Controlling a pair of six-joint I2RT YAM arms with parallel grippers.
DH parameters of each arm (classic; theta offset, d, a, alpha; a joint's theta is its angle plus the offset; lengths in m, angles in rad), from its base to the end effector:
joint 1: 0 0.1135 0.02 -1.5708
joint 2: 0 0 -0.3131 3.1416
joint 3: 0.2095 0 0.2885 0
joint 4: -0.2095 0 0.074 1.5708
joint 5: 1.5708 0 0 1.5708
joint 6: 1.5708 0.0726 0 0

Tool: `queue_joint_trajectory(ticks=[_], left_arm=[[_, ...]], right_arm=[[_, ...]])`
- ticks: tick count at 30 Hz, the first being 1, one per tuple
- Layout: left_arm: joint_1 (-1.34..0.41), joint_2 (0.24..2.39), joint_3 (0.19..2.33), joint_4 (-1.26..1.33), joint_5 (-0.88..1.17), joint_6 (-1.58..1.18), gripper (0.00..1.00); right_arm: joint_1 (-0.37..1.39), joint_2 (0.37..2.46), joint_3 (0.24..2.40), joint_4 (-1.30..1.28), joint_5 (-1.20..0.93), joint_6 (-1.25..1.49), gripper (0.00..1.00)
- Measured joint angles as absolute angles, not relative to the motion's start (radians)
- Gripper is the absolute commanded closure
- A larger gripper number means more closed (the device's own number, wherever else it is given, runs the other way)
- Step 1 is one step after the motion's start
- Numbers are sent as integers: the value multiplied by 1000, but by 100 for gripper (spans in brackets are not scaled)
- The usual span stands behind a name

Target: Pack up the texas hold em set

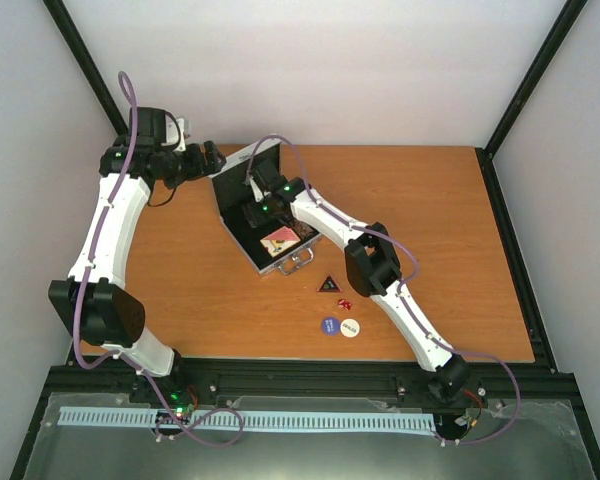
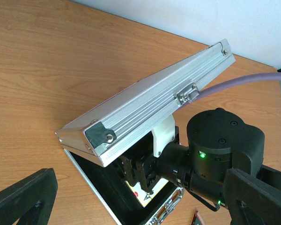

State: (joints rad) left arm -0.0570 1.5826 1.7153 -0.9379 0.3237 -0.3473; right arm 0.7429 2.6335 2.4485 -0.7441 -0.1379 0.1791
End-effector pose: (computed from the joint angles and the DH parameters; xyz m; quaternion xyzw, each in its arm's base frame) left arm 0.3925 -0.0455 0.4204 -0.0729 0.9146 -0.2205 0.3311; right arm 0.4862 0.4601 0.1560 -0.2842 0.9033 0.1985 0.2527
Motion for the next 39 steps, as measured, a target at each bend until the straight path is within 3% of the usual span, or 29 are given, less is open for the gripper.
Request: queue_joint_trajectory(ticks=[4,5,6,7,25,36,39], left_arm=[[-57,1583,1715,-938,326,-347,0],[-57,1583,1715,-938,326,-347,0],[-57,1583,1715,-938,327,-347,0],[-57,1583,1715,-938,327,-347,0],[-57,1608,1715,-938,344,-347,0],[-57,1612,1716,-938,344,-347,0],[-57,1619,1720,-939,345,-347,0]], right_arm=[[743,2634,2447,-750,-99,179,38],[743,2634,2447,-754,-89,179,27],[742,2634,2446,-760,-81,179,8],[742,2634,2445,-762,-76,181,1],[735,2619,2437,-768,-92,164,0],[709,2473,2428,-838,-95,182,0],[693,2405,2334,-906,-60,182,0]])
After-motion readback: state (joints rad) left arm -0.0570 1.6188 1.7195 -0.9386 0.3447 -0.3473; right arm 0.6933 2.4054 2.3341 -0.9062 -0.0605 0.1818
